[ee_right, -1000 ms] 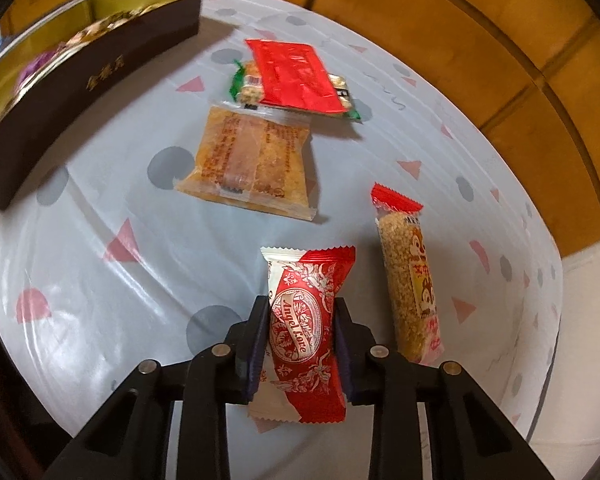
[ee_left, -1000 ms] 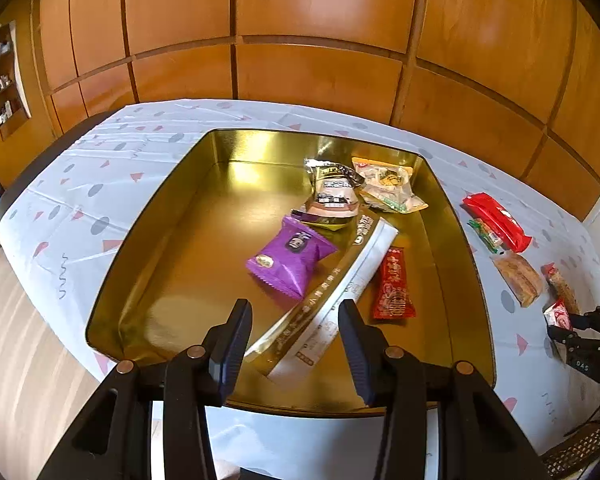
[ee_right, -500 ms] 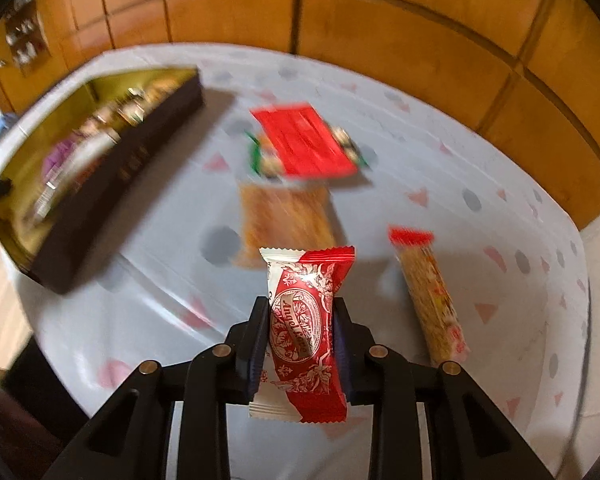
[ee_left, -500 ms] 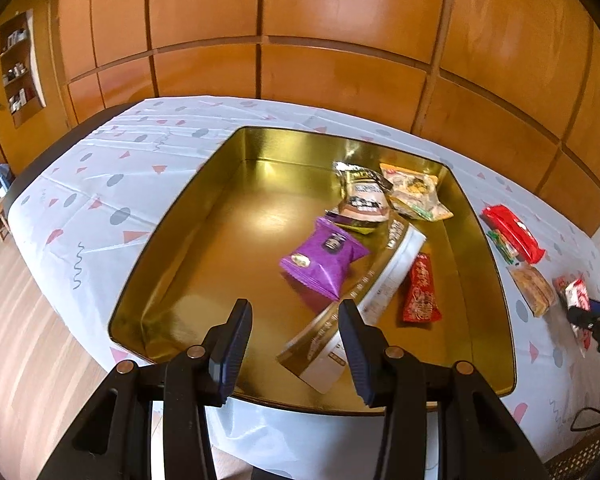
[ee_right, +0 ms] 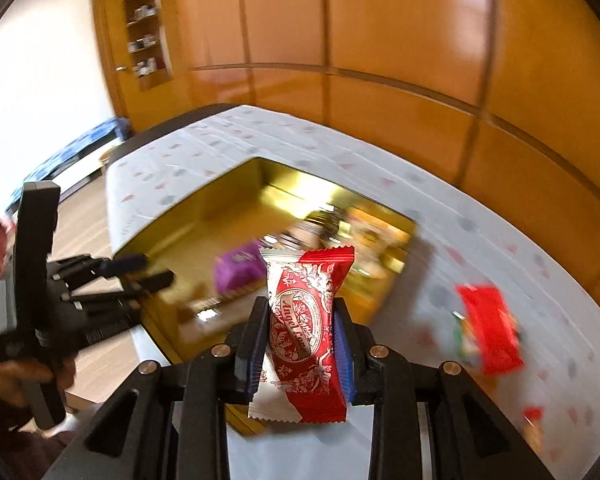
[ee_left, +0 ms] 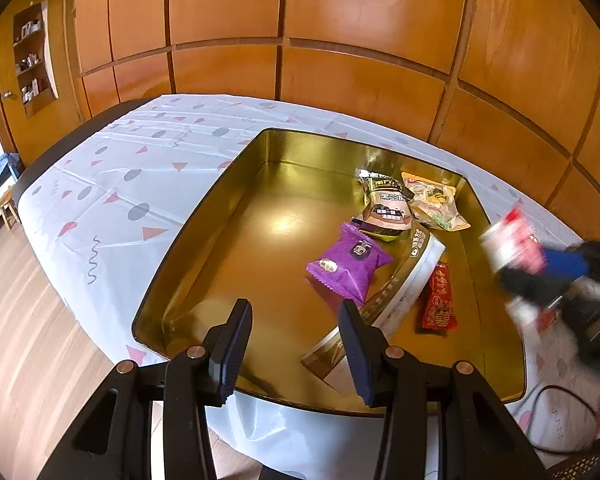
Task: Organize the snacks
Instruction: 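Carry the red-and-white cake into the tin box and open the right gripper, then move both grippers back toward the remaining snacks on the cloth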
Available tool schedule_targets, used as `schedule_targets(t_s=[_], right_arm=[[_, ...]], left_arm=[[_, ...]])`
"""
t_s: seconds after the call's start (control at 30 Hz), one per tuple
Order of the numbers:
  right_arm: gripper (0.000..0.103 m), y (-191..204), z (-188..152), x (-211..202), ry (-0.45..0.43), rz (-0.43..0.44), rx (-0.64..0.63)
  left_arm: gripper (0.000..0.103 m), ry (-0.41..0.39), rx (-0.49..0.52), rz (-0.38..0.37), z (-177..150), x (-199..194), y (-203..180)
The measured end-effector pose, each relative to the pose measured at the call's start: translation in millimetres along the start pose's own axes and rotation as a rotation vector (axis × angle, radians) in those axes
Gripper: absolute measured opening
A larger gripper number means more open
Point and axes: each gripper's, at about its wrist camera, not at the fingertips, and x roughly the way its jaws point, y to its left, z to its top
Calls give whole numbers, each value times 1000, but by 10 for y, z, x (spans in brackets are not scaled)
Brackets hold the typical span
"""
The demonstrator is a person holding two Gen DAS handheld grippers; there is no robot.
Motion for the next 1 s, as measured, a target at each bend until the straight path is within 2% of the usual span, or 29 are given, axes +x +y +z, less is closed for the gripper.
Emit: schedule_targets(t_s=[0.13, 0.23, 0.43, 0.57, 0.67, 0.93, 1.0], right_arm=[[32, 218, -53, 404, 106, 33, -70], [32, 248, -146, 506, 141, 46, -64], [33, 162, -217, 461, 126, 53, -31], [33, 117, -262, 369, 100, 33, -12], [37, 64, -287, 232, 74, 15, 9], [38, -78, -350, 50, 41, -32, 45], [41, -108, -367, 22, 36, -46, 52]], left_arm=[[45, 7, -2, 0, -11, 16, 19], [45, 12, -2, 0, -20, 30, 7], [45, 2, 18, -6, -22, -3, -60], [45, -2, 31, -9, -28, -32, -107], [45, -5, 42, -11, -31, -54, -142], [45, -2, 67, -16, -55, -75, -232], [45, 0, 72, -16, -59, -79, -253]])
